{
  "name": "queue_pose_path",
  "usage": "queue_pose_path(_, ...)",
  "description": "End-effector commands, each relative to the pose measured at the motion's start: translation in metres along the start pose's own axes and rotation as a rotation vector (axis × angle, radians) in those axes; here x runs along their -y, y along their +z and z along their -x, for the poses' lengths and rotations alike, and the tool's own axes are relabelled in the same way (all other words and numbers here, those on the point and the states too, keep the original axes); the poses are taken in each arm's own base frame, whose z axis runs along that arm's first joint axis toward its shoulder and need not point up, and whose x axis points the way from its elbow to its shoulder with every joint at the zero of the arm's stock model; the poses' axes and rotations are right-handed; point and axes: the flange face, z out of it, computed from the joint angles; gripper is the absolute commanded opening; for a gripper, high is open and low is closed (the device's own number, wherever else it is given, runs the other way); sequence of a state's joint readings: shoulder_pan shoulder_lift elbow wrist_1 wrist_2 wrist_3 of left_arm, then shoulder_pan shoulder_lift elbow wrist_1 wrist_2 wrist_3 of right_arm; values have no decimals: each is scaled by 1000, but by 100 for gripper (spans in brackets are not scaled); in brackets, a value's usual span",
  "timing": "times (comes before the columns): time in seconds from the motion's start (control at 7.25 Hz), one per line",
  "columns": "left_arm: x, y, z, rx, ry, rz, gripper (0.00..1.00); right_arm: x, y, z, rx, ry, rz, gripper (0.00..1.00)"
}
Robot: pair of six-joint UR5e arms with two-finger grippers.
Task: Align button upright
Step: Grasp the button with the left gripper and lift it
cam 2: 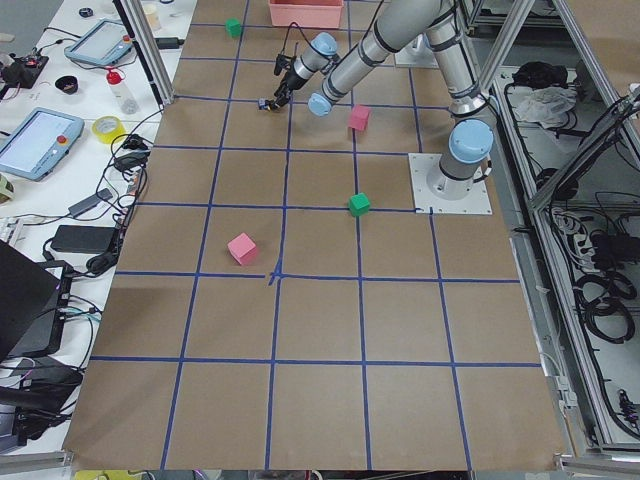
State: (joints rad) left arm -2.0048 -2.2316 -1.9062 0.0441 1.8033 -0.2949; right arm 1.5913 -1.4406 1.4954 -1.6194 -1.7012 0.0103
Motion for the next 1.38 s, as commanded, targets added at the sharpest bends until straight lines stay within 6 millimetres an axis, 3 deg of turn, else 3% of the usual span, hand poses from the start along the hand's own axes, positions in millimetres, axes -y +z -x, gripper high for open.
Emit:
queue_pose_path(0.0,-7,-5,3,5,5,10,0,-1,2,-2,-19,-1,4,100)
queue_pose_path(0.41,-1,-12,3,-1,1,-4,0,2,-9,-2,-6,9,-27,100)
queue_pose_path(0.55,20,-28,2,-10,-8,-43,0,0,-10,0,-4,8,-20,100)
queue_pose_path(0.83,68,-59,4,20,-16,50,0,0,-12,13,109,5,-25,100)
queue_pose_path(0.97,89,-71,8,42,-2,164,0,0,-11,15,115,4,-25,100)
queue_pose_path(1.24,140,-93,37,14,-68,432,0,0,-12,13,100,5,-25,100)
